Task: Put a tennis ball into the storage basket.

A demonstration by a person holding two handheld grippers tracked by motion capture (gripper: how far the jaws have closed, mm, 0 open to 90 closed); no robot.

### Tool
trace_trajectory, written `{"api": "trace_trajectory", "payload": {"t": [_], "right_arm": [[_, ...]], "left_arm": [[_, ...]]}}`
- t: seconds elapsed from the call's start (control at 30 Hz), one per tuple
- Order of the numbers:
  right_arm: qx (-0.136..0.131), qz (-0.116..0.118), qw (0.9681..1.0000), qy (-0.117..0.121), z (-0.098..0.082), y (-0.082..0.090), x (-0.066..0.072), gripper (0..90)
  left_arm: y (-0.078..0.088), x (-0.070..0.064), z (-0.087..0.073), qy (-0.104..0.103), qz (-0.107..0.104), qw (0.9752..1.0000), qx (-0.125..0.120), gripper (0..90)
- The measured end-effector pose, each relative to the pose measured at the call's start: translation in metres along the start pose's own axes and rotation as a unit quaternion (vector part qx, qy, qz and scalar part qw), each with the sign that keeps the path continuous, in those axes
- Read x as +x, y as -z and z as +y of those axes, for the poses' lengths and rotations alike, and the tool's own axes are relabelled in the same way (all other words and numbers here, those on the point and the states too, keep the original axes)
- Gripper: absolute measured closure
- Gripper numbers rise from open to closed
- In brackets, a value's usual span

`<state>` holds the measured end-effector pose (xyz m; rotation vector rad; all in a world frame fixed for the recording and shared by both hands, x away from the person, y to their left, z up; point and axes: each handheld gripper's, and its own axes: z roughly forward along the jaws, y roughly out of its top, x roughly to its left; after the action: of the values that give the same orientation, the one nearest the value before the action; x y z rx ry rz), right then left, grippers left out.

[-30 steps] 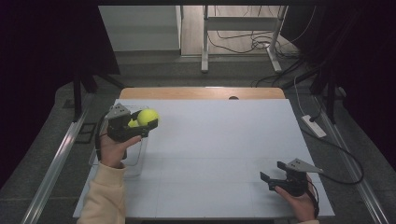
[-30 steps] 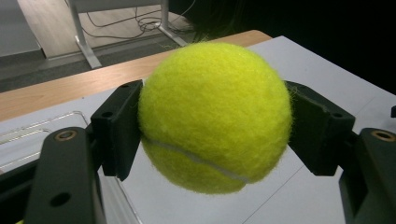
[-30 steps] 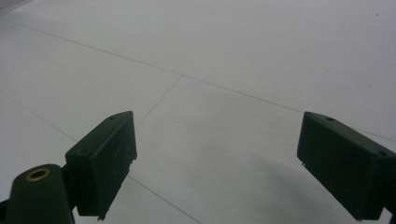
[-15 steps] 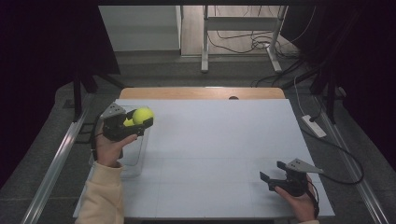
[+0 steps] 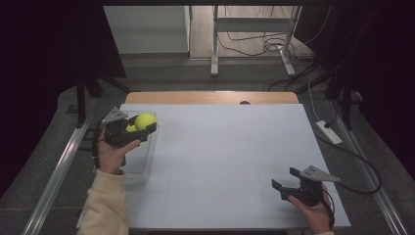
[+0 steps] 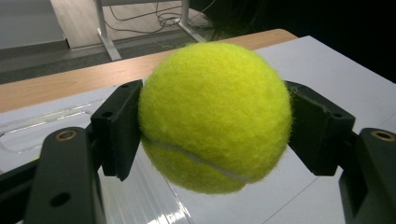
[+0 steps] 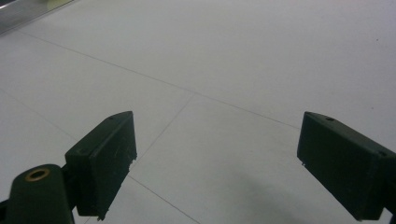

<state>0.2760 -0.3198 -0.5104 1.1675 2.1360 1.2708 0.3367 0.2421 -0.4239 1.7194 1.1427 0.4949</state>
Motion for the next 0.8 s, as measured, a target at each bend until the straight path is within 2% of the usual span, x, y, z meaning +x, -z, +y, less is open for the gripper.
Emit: {"api": "trace_trajectory", "payload": {"t": [0.2, 0.27, 0.8], "right_arm": [[-0.001, 0.000, 1.0000, -0.002, 0.000, -0.001, 0.000, 11.6], [0.000, 0.001, 1.0000, -0.001, 0.000, -0.001, 0.000, 11.6], [0.000, 0.000, 1.0000, -0.001, 0.000, -0.001, -0.001, 11.6]], "left_arm": [[0.000, 0.007, -0.002, 0.007, 0.011, 0.9999, 0.002, 27.0], [0.001, 0.012, -0.004, 0.010, 0.020, 0.9997, 0.004, 27.0], [0.009, 0.023, -0.007, 0.016, 0.052, 0.9985, 0.005, 27.0]]}}
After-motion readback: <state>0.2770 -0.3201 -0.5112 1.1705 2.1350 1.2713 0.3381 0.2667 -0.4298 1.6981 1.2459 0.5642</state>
